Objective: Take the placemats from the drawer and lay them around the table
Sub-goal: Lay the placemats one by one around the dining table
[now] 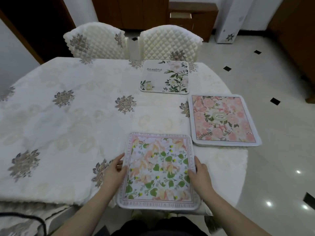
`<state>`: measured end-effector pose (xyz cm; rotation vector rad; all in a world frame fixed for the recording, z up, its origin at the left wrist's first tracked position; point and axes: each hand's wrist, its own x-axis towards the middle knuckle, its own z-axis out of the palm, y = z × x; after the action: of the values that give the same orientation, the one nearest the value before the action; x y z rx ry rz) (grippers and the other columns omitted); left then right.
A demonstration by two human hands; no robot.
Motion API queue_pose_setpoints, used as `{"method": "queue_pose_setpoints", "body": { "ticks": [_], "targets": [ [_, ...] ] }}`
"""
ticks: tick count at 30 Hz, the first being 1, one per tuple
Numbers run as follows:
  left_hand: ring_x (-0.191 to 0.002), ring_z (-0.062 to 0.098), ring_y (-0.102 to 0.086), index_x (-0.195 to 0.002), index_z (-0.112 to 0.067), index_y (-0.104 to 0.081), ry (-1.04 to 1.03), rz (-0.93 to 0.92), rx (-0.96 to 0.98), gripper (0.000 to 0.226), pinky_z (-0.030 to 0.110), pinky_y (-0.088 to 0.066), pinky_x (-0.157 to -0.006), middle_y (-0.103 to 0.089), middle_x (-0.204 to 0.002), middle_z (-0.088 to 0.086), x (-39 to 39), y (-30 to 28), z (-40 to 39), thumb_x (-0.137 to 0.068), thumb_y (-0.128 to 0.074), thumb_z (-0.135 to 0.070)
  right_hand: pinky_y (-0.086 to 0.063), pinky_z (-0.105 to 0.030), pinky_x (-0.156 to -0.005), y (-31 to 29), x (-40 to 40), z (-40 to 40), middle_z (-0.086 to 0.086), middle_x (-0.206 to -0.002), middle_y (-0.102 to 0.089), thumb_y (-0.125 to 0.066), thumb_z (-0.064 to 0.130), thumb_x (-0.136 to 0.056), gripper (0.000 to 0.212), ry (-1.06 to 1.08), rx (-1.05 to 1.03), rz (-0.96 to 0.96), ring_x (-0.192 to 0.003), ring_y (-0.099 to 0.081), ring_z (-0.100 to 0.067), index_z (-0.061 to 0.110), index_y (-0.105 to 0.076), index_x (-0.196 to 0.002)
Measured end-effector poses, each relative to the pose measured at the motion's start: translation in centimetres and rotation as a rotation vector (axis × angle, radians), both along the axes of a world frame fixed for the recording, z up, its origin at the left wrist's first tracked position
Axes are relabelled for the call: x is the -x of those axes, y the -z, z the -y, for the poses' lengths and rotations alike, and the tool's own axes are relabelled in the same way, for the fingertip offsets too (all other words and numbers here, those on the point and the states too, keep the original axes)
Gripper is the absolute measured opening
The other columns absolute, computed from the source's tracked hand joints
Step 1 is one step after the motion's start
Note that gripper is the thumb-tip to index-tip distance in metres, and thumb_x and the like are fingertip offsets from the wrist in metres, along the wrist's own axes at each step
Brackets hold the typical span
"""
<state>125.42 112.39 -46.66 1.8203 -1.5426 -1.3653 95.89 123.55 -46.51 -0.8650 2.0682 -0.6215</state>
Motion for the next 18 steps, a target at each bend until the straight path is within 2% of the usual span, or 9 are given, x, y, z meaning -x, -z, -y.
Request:
{"method": "queue_pose_setpoints", "body": {
  "ticks": [2,4,6,9,12,15,18],
  "targets": [
    [-0.087,0.009,-0.07,-0.135,-0.041,-0.052,0.031,0.033,0.018,0.045,0.044,-0.06,-0.077,-0.07,-0.103,-0.01,-0.1,0.2,0.5,-0.095,-0.059,-0.021,-0.044,-0.027,-0.071,0.4,-0.2,0.2,-0.005,-0.121,-0.038,-0.047,0.02,-0.099,0.063,-0.003,-0.047,-0.05,-0.082,-0.05,-0.01,0.024,-0.019,-0.155],
    [-0.088,0.009,-0.069,-0.137,-0.036,-0.052,0.056,0.031,0.026,0.045,0.043,-0.06,-0.076,-0.069,-0.103,-0.011,-0.3,0.4,0.8,-0.096,-0.058,-0.019,-0.039,-0.018,-0.061,0.6,-0.6,0.3,-0.004,-0.119,-0.034,-0.047,0.022,-0.1,0.066,-0.022,-0.083,-0.101,-0.078,-0.049,-0.007,0.02,-0.012,-0.156],
    [-0.087,0.008,-0.069,-0.139,-0.032,-0.052,0.095,0.034,0.057,0.046,0.041,-0.06,-0.076,-0.069,-0.102,-0.011,-0.6,0.6,1.0,-0.096,-0.059,-0.017,-0.033,-0.014,-0.058,0.7,-0.9,0.4,-0.002,-0.115,-0.029,-0.047,0.022,-0.101,0.067,-0.016,-0.11,-0.139,-0.076,-0.045,-0.005,0.016,-0.011,-0.156],
    [-0.086,0.009,-0.065,-0.136,-0.028,-0.056,0.182,0.093,0.115,0.045,0.034,-0.056,-0.075,-0.067,-0.103,-0.007,-0.9,1.0,1.6,-0.093,-0.061,-0.016,-0.039,-0.023,-0.076,0.4,-1.1,0.5,-0.007,-0.121,-0.035,-0.052,0.024,-0.097,0.065,-0.019,-0.152,-0.287,-0.095,-0.044,-0.015,0.014,-0.022,-0.154],
    [-0.097,0.015,-0.055,-0.134,-0.019,-0.057,0.196,0.278,0.195,0.041,0.032,-0.046,-0.084,-0.057,-0.118,0.003,-1.3,1.5,2.3,-0.093,-0.06,-0.019,-0.039,-0.034,-0.088,0.2,-1.5,1.0,-0.013,-0.13,-0.041,-0.055,0.025,-0.095,0.059,0.007,-0.143,-0.464,-0.112,-0.043,-0.028,0.015,-0.034,-0.149],
    [-0.107,0.02,-0.053,-0.133,-0.019,-0.057,0.228,0.357,0.308,0.04,0.037,-0.044,-0.089,-0.054,-0.123,0.004,-1.0,1.9,3.1,-0.093,-0.057,-0.016,-0.035,-0.038,-0.097,0.1,-2.3,2.5,-0.011,-0.134,-0.044,-0.052,0.02,-0.096,0.052,0.008,0.004,-0.472,-0.119,-0.041,-0.028,0.018,-0.04,-0.146],
    [-0.11,0.026,-0.054,-0.13,-0.013,-0.06,0.314,0.362,0.48,0.04,0.04,-0.044,-0.093,-0.058,-0.122,0.008,0.7,2.2,4.5,-0.09,-0.058,-0.01,-0.033,-0.038,-0.107,0.3,-2.8,5.1,-0.006,-0.141,-0.045,-0.048,0.019,-0.099,0.049,-0.136,0.144,-0.468,-0.128,-0.039,-0.024,0.019,-0.04,-0.148]
  ]
}}
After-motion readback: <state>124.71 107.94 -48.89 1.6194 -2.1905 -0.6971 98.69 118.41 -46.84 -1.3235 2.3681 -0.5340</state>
